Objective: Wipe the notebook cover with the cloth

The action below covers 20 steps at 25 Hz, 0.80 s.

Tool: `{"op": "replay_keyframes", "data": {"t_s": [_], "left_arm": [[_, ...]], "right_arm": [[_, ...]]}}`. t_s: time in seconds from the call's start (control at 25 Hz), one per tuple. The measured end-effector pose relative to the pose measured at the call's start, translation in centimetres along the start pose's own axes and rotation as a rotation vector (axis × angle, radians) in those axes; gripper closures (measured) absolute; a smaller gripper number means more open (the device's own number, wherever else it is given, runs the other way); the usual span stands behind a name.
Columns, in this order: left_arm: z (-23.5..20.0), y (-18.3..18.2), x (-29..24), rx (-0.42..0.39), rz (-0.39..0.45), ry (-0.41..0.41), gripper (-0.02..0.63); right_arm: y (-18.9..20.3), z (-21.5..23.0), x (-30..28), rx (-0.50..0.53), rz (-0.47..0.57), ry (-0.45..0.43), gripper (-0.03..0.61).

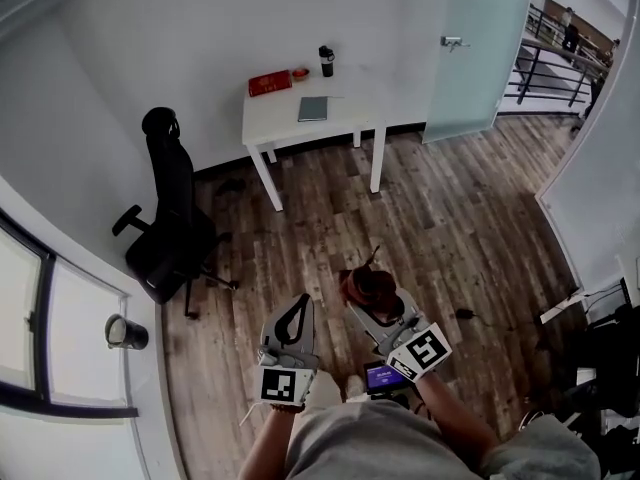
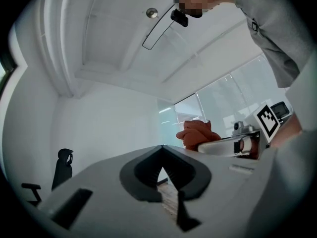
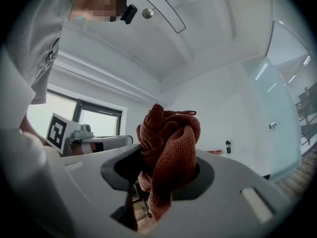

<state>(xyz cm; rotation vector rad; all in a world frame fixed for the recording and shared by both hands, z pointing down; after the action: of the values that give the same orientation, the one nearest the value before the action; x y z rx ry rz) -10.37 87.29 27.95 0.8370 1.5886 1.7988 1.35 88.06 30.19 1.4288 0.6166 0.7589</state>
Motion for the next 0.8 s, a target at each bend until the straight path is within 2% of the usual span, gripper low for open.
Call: {"op": "replay_keyframes", "data": {"t_s": [0.24,0.4,0.68,0.8], "left_arm": [[-5.8,2.9,-8.3,0.059,-0.026,0.039,0.618],[-9.6,4.6,-15.1,0.08,0.002,0.094,0.618],[-19.4,5.3,-27.8,0.091,0.037,0.147,0.618],[-23.3,6.2,-31.7,0.096,0.011,0.168,0.618]], "right_arm": [[0.6,6.1,-6.7,0.0,-0.048,0.027,0.408],[1.7,11.6,-11.4,0.012,-0.079,0.078,0.408],[0.7,21.4,-23.5,-0.002,-0.136,0.1,0.408],[0.2,24.9,-28.3,-0.016,-0.128,0.119,0.407]]}}
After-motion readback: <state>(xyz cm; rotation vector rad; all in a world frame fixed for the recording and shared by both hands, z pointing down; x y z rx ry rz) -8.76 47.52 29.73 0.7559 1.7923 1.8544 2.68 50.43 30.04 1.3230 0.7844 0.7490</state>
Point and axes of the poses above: the fingertips, and each gripper's own axes: x backward along the fingers, z to its right, y out of its underside, the point moved 3 cm from there along x, backward along the fingers, and after that the axes turned 3 degrees about -z, right-handed, at the moved point
